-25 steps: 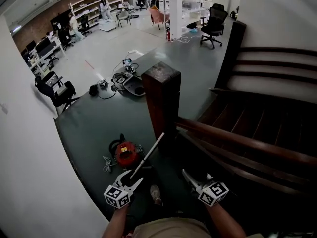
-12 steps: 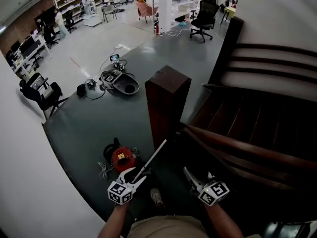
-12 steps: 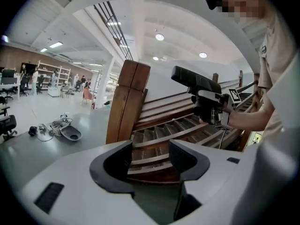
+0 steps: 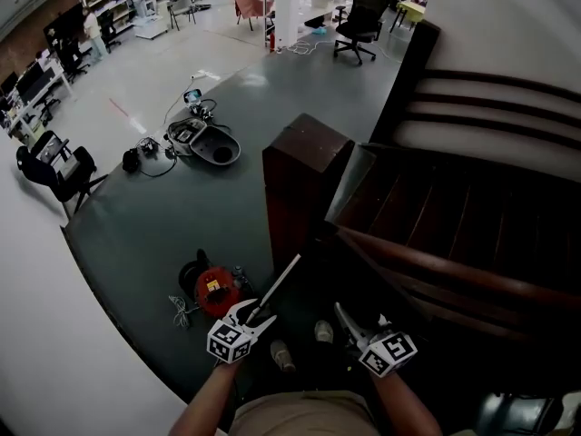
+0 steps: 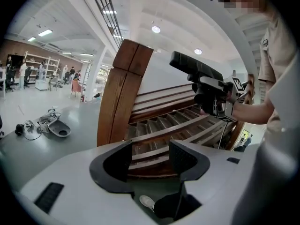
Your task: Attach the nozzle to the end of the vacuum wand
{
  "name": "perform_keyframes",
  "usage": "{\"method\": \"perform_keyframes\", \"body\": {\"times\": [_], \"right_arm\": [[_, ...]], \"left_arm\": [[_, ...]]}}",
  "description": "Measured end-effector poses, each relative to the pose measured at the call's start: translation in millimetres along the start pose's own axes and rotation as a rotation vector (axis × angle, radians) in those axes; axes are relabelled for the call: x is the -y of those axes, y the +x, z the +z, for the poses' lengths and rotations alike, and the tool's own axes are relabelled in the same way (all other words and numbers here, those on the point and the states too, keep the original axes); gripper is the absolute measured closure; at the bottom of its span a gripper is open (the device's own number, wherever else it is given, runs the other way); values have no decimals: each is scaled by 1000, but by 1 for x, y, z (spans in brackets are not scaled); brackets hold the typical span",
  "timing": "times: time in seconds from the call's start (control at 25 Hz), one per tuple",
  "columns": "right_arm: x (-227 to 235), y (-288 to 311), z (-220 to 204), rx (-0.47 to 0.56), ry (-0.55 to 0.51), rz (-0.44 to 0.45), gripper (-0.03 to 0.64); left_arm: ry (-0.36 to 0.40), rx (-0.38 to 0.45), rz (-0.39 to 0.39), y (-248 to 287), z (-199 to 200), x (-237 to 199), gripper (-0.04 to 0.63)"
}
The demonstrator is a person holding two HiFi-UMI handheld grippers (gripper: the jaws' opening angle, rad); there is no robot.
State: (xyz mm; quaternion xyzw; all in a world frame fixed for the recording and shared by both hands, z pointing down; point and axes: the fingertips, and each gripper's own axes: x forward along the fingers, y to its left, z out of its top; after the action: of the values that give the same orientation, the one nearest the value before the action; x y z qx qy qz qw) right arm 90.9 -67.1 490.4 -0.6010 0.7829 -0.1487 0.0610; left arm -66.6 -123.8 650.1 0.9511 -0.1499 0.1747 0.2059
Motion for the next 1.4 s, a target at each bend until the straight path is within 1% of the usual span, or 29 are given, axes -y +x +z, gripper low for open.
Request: {"method": "perform_keyframes", "body": {"times": [0.12, 0.28, 0.44, 0.56, 0.64, 0.72, 0.8, 0.84, 0.92, 1.04, 1.12, 1.2, 1.28, 1.4], "right_arm": [[8, 8, 2, -3, -22, -18, 428], [27, 21, -2, 0, -51, -28, 428], [42, 29, -2, 11, -31, -26, 428], [62, 37, -6, 27, -24, -47, 428], [75, 42, -13, 25, -31, -65, 428], [84, 45, -21, 11, -41, -76, 428], [90, 47, -29, -11, -46, -70, 428], [92, 49, -32, -20, -49, -65, 428], [98, 52, -39, -34, -56, -55, 428], [104, 55, -44, -45, -69, -49, 428], [108, 60, -39, -51, -75, -52, 428], [112, 62, -35, -56, -82, -52, 428], [116, 64, -35, -59, -86, -48, 428], [122, 66, -37, -63, -85, -45, 428]], "left_arm": [[11, -43, -13, 23, 0, -6, 339], [8, -91, -6, 62, -8, -24, 339], [23, -152, 16, 104, -19, -45, 339], [42, -209, 38, 147, -35, -69, 339], [63, -257, 57, 177, -51, -86, 339], [98, -319, 74, 202, -68, -100, 339], [135, -387, 98, 221, -81, -112, 339], [141, -417, 112, 228, -86, -119, 339], [122, -453, 138, 241, -98, -131, 339], [99, -481, 160, 256, -113, -144, 339], [96, -497, 173, 264, -122, -148, 339], [70, -512, 184, 268, -127, -150, 339], [31, -515, 178, 273, -131, -151, 339], [8, -508, 181, 278, -133, -155, 374]]}}
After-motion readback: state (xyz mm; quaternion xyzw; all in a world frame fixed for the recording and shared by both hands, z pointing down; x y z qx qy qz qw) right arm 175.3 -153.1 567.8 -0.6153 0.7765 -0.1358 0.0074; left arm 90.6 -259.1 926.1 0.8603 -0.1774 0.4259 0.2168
